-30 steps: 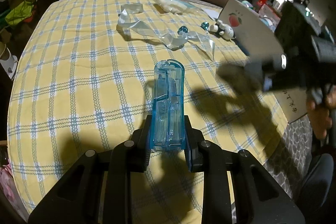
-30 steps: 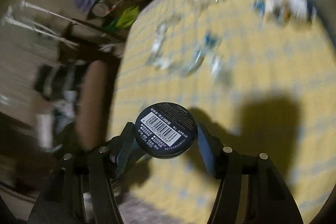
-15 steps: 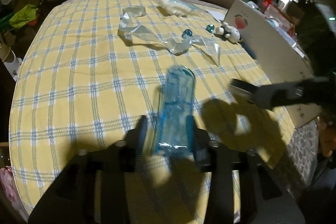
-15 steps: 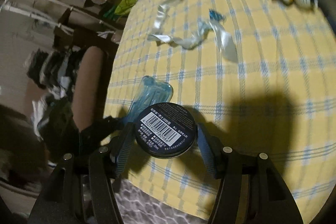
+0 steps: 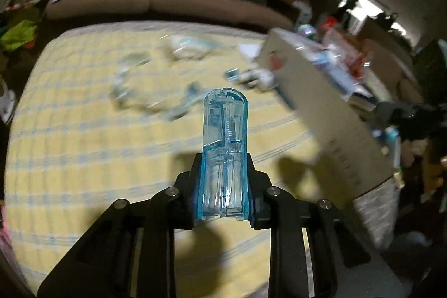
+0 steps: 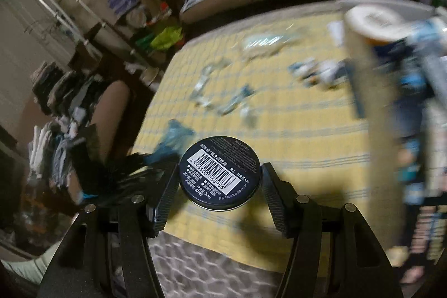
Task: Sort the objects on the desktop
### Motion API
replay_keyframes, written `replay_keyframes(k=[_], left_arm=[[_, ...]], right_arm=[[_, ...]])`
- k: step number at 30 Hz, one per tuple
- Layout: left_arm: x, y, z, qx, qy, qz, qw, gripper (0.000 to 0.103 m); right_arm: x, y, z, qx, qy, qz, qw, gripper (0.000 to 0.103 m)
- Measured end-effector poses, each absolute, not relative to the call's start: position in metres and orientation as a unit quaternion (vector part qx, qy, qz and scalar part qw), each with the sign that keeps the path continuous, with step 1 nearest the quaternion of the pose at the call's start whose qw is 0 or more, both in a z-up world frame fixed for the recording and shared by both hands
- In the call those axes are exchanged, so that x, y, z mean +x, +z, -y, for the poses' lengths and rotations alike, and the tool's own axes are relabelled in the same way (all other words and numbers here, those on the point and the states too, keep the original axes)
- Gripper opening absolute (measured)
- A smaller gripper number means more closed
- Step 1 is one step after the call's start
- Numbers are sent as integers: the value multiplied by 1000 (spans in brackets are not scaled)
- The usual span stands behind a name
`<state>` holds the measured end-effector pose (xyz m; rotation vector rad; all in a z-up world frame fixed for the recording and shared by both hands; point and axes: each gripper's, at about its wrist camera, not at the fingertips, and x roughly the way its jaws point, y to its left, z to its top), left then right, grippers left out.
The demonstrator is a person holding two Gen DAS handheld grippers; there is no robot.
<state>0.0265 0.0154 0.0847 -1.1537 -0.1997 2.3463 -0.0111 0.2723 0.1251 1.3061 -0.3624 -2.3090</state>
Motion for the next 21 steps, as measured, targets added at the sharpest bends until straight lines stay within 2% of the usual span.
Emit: replay_keyframes(k=[9,15,21], left_arm=[[13,148,-169,-397,855,41,332,24],[-18,145,-258,-415,852,24,318,24],[-58,122,-308,-436,856,-52,272,23]], right_arm=[[31,145,-402,448,-873,137,135,61],[39,136,-449,439,-877,160,114,61],[31,133,-459,431,-881,148,131,61]])
